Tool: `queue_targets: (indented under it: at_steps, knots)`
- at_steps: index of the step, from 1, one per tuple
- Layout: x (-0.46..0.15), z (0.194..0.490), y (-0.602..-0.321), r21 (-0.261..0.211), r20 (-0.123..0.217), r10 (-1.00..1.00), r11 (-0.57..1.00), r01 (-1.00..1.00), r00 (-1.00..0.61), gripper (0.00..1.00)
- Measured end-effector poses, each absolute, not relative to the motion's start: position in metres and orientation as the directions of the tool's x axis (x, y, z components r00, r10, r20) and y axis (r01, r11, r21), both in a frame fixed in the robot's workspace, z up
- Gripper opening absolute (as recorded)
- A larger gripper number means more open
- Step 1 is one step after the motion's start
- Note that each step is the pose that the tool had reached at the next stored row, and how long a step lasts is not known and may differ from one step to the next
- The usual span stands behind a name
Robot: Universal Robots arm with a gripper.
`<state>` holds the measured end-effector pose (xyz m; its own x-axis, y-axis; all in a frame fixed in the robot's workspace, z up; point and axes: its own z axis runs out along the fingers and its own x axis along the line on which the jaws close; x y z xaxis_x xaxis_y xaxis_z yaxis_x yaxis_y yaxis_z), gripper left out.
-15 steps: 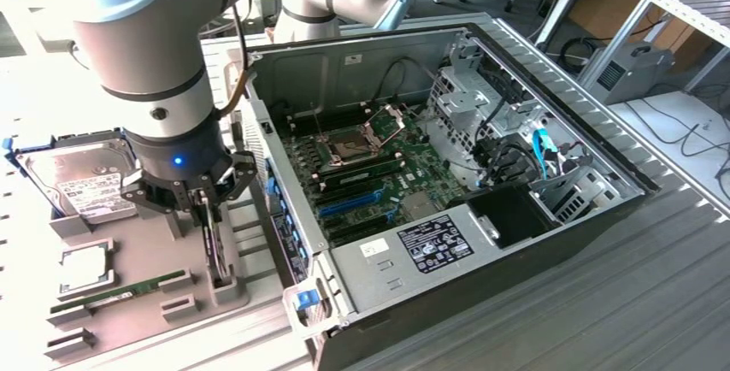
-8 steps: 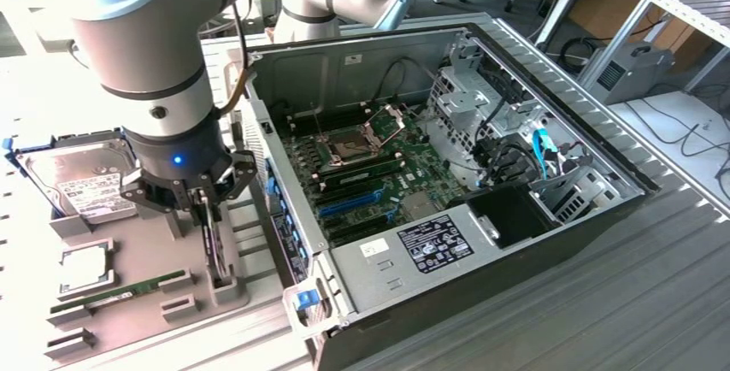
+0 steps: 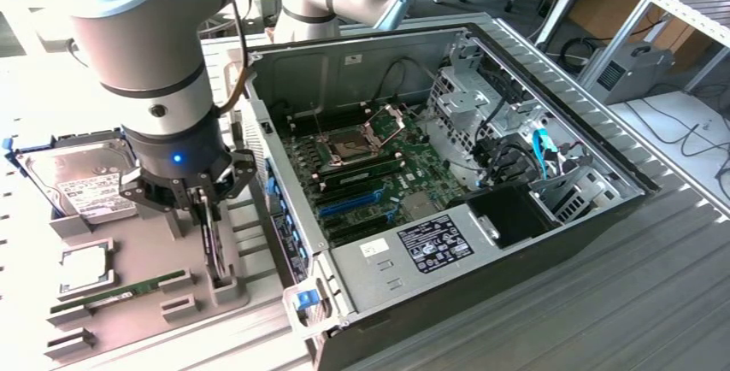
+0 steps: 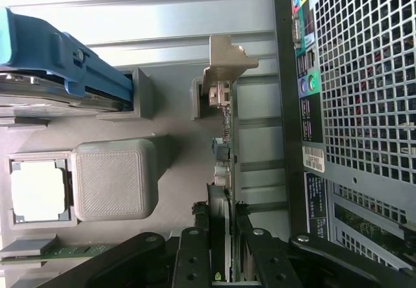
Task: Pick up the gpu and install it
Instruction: 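Pick up the gpu and move the gpu toward the slot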
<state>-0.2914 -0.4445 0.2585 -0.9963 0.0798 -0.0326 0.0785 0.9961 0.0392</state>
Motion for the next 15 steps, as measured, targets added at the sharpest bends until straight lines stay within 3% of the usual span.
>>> queue_targets:
  at_steps: [15]
  knots:
    - [-0.2913,0.2611,-0.4445,0.039,-0.033,0.080,0.996,0.078,-0.996,0.27]
